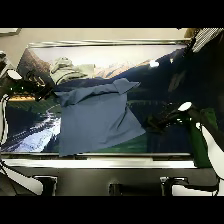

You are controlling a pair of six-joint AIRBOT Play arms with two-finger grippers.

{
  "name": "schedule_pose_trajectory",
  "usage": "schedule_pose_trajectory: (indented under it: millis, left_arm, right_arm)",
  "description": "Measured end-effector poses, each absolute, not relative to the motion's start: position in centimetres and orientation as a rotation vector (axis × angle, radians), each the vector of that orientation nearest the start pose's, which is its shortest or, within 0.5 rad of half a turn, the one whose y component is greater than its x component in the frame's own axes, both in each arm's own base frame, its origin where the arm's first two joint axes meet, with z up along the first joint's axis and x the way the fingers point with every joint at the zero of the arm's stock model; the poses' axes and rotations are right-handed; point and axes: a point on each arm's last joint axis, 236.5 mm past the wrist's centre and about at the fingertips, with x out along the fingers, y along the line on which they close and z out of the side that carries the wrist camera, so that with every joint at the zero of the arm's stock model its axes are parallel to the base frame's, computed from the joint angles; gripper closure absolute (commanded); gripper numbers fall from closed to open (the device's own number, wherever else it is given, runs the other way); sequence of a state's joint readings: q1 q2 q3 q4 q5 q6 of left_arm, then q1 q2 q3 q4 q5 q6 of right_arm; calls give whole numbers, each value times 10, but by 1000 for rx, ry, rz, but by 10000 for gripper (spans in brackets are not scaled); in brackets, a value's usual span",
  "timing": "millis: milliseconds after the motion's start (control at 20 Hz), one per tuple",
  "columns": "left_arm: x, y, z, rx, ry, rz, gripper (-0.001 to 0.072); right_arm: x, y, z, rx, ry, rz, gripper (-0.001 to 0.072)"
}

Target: Fold the clothes and pants, and hang the long-sleeved shirts on hangers.

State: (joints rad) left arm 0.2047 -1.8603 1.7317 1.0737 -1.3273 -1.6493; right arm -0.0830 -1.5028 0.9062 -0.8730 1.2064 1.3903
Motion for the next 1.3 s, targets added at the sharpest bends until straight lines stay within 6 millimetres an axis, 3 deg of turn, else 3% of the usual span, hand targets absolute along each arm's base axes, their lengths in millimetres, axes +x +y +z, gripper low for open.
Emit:
schedule_pose_trajectory:
  millis: [50, 100, 150, 250, 350, 450, 600, 800, 900, 1050, 1100, 1200, 1250, 1300]
  left_arm:
    - [499, -8, -34, -655, 1376, -88, 692]
    - [499, -8, -34, -655, 1376, -88, 692]
    - [499, -8, -34, -655, 1377, -88, 692]
    - [497, -9, -34, -654, 1384, -90, 692]
    - [493, -9, -33, -653, 1400, -96, 693]
    - [487, -9, -29, -649, 1418, -104, 693]
    - [475, -15, -23, -634, 1457, -129, 693]
    - [457, -35, -20, -602, 1534, -179, 693]
    - [450, -51, -22, -579, 1570, -207, 692]
    - [438, -77, -31, -552, 1625, -235, 693]
    - [434, -84, -34, -544, 1642, -243, 692]
    - [429, -95, -39, -530, 1661, -257, 692]
    - [428, -97, -40, -528, 1662, -257, 693]
    - [428, -98, -40, -526, 1664, -259, 693]
  right_arm:
    - [308, 124, -96, 677, 1641, 341, 405]
    - [308, 129, -99, 652, 1637, 345, 617]
    - [308, 133, -102, 624, 1631, 349, 684]
    - [311, 141, -100, 617, 1610, 357, 686]
    - [323, 140, -88, 634, 1559, 337, 686]
    - [351, 120, -67, 664, 1470, 279, 686]
    - [408, 65, -20, 684, 1290, 161, 686]
    - [480, -26, 36, 643, 1077, -31, 686]
    - [507, -54, 43, 642, 1030, -107, 685]
    - [535, -64, 30, 697, 1018, -159, 675]
    - [540, -64, 23, 717, 1023, -171, 587]
    - [545, -60, 15, 749, 1036, -176, 334]
    - [544, -58, 14, 757, 1050, -168, 282]
    - [540, -57, 15, 749, 1071, -146, 275]
